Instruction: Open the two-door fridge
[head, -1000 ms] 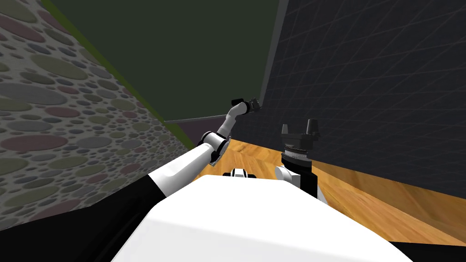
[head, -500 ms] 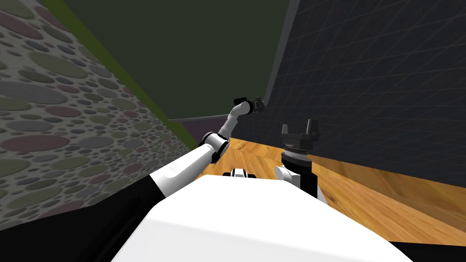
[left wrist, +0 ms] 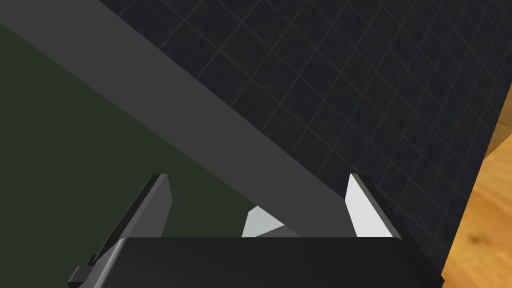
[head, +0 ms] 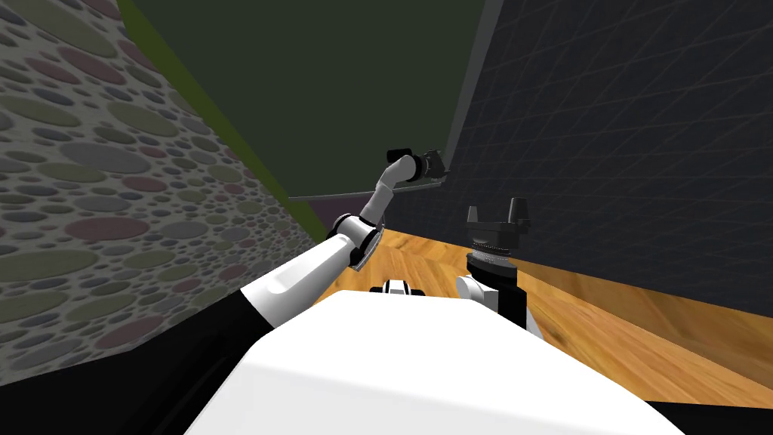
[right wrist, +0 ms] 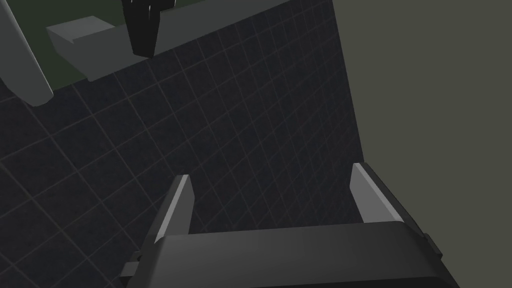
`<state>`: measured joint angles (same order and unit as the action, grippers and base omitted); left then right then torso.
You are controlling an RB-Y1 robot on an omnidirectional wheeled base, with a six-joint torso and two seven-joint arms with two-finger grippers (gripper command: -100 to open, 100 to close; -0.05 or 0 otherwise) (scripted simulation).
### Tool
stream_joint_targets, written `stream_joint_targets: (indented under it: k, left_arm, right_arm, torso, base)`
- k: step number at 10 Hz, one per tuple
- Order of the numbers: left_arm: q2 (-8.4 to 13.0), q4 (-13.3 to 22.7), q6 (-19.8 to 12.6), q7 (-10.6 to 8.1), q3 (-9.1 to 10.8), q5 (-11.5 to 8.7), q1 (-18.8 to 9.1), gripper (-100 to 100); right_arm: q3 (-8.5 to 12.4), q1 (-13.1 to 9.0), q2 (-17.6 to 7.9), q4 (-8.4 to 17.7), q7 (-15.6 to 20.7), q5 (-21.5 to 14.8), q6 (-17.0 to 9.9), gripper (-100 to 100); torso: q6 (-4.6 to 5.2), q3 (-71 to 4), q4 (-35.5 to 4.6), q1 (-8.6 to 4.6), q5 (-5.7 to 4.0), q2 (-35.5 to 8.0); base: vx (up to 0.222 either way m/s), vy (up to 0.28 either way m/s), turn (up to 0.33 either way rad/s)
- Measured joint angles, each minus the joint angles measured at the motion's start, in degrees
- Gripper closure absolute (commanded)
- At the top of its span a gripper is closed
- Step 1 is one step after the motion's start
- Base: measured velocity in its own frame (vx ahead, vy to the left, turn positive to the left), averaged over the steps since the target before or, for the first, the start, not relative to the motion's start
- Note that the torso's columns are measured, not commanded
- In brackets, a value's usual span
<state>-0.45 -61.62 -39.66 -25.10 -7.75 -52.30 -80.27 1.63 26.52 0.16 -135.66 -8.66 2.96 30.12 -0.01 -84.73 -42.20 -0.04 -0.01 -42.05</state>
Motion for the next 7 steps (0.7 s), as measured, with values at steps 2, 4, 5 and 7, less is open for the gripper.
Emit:
stream_joint_targets:
  k: [2,4,5,7]
  left_arm:
    - [0.5,0.8,-0.9,-0.38,0.29,-1.2,-1.7,0]
    - [0.5,0.8,-0.9,-0.39,0.28,-1.2,-1.6,0]
    - [0.5,0.8,-0.9,-0.39,0.28,-1.2,-1.6,0]
    - [0.5,0.8,-0.9,-0.39,0.28,-1.2,-1.7,0]
  right_arm:
    - [0.0,0.0,0.0,0.0,0.0,0.0,0.0,0]
    - [0.0,0.0,0.0,0.0,0.0,0.0,0.0,0]
    - [0.0,0.0,0.0,0.0,0.0,0.0,0.0,0]
    - [0.0,0.0,0.0,0.0,0.0,0.0,0.0,0]
  torso:
    - [0.02,0.2,-0.1,0.19,0.06,-0.4]
    - [0.01,0.2,-0.1,0.10,0.03,-0.3]
    - [0.01,0.2,-0.1,0.05,0.02,-0.3]
    - [0.01,0.1,-0.1,0.03,0.01,-0.2]
  base:
    - [0.013,-0.017,0.009]
    - [0.000,0.000,0.000]
    - [0.000,0.000,0.000]
    - [0.000,0.000,0.000]
